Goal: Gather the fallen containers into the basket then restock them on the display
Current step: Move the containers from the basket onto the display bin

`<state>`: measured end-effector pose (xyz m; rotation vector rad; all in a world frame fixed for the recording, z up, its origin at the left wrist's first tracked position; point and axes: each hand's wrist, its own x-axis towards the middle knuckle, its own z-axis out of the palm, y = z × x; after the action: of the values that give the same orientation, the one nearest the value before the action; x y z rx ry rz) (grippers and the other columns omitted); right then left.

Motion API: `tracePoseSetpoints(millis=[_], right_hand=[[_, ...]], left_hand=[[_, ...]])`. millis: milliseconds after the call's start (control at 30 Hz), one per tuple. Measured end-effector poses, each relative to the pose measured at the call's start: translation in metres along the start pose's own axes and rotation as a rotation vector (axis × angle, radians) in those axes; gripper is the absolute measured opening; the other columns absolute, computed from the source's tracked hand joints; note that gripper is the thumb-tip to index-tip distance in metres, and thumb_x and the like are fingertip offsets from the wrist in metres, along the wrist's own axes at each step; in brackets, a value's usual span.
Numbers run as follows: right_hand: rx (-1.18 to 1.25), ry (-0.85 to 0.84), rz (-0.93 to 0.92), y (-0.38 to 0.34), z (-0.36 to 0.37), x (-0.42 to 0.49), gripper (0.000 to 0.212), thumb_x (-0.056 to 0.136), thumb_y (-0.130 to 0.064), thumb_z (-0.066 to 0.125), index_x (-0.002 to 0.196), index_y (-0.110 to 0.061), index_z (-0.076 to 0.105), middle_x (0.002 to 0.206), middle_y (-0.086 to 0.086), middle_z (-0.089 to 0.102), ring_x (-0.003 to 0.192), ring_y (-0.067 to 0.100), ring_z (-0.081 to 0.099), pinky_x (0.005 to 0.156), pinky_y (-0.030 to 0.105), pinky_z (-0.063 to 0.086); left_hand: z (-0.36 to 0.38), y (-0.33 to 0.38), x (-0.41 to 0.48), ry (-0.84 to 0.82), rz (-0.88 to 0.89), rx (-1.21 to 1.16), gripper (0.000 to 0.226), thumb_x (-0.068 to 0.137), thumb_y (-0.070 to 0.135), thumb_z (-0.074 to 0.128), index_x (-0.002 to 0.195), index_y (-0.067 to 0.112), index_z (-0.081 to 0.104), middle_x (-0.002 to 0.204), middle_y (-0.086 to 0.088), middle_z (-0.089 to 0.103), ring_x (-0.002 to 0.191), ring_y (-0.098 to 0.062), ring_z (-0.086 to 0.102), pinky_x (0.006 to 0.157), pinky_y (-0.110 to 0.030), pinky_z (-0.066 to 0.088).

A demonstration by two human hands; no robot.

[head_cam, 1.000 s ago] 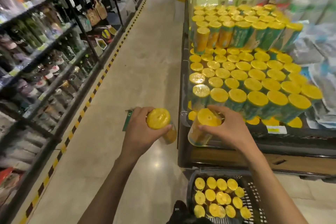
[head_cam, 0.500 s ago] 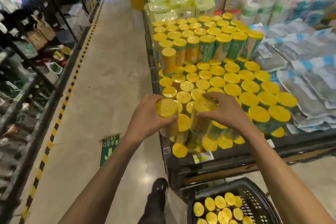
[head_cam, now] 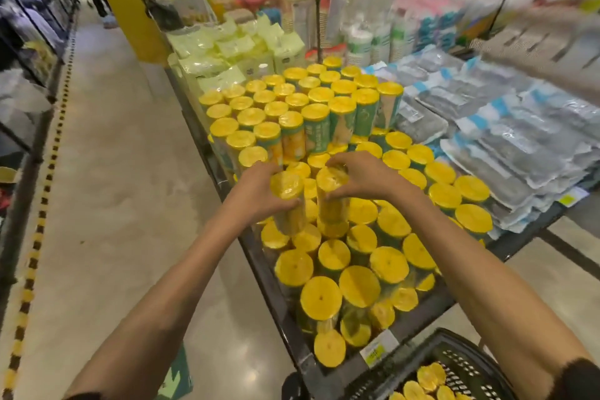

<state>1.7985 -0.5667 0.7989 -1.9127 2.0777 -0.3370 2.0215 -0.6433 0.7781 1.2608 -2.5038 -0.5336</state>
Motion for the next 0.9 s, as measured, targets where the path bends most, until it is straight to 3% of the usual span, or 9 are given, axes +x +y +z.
tracePoseSetpoints(millis=[67, 167, 267, 467, 667, 900], right_hand=[[-0.036, -0.006, -0.009, -0.002, -0.008, 0.017, 0.078, 0.069, -0.051, 0.083, 0.133, -0.017, 0.056, 0.132, 0.003, 0.06, 0.118, 0.022, 0.055, 0.087, 0.031, 0.045], [-0.055, -0.016, -0.008, -0.002, -0.016, 0.042, 0.072, 0.068, -0.05, 0.084, 0.126, -0.016, 0.059, 0.12, 0.003, 0.062, 0.107, 0.023, 0.057, 0.079, 0.034, 0.047], [-0.092, -0.018, -0.015, 0.0, -0.02, 0.065, 0.07, 0.068, -0.049, 0.085, 0.124, -0.015, 0.06, 0.118, 0.003, 0.062, 0.105, 0.023, 0.057, 0.079, 0.035, 0.047], [-0.133, -0.043, 0.04, 0.009, -0.019, 0.107, 0.076, 0.068, -0.051, 0.084, 0.129, -0.016, 0.057, 0.125, 0.004, 0.06, 0.112, 0.024, 0.055, 0.086, 0.039, 0.05], [-0.146, -0.056, 0.032, 0.008, -0.014, 0.143, 0.079, 0.068, -0.048, 0.085, 0.133, -0.015, 0.055, 0.131, 0.004, 0.059, 0.116, 0.025, 0.056, 0.09, 0.04, 0.051], [-0.142, -0.055, 0.016, 0.006, -0.007, 0.169, 0.075, 0.069, -0.042, 0.086, 0.132, -0.015, 0.055, 0.131, 0.004, 0.059, 0.117, 0.024, 0.055, 0.083, 0.031, 0.045]], left_hand=[[-0.007, 0.004, 0.018, 0.0, 0.045, 0.014, 0.074, 0.068, 0.055, 0.081, 0.127, 0.018, 0.058, 0.122, 0.0, 0.059, 0.111, -0.019, 0.054, 0.08, -0.029, 0.041], [-0.014, 0.004, 0.046, 0.002, 0.081, 0.008, 0.056, 0.068, 0.051, 0.082, 0.11, 0.019, 0.064, 0.102, 0.006, 0.061, 0.095, -0.013, 0.056, 0.069, -0.028, 0.038], [-0.013, -0.002, 0.076, -0.002, 0.079, 0.062, 0.069, 0.064, 0.059, 0.081, 0.115, 0.016, 0.063, 0.109, -0.001, 0.063, 0.102, -0.021, 0.057, 0.071, -0.031, 0.041], [-0.011, -0.011, 0.114, -0.008, 0.07, 0.089, 0.063, 0.065, 0.053, 0.083, 0.111, 0.014, 0.063, 0.108, -0.004, 0.064, 0.095, -0.019, 0.056, 0.068, -0.03, 0.038], [-0.003, -0.021, 0.134, -0.06, 0.054, 0.169, 0.074, 0.066, 0.055, 0.081, 0.122, 0.013, 0.057, 0.119, -0.007, 0.06, 0.108, -0.024, 0.056, 0.077, -0.035, 0.048], [-0.005, -0.035, 0.146, -0.076, 0.032, 0.245, 0.073, 0.067, 0.058, 0.08, 0.118, 0.013, 0.057, 0.116, -0.005, 0.06, 0.106, -0.025, 0.056, 0.078, -0.04, 0.05]])
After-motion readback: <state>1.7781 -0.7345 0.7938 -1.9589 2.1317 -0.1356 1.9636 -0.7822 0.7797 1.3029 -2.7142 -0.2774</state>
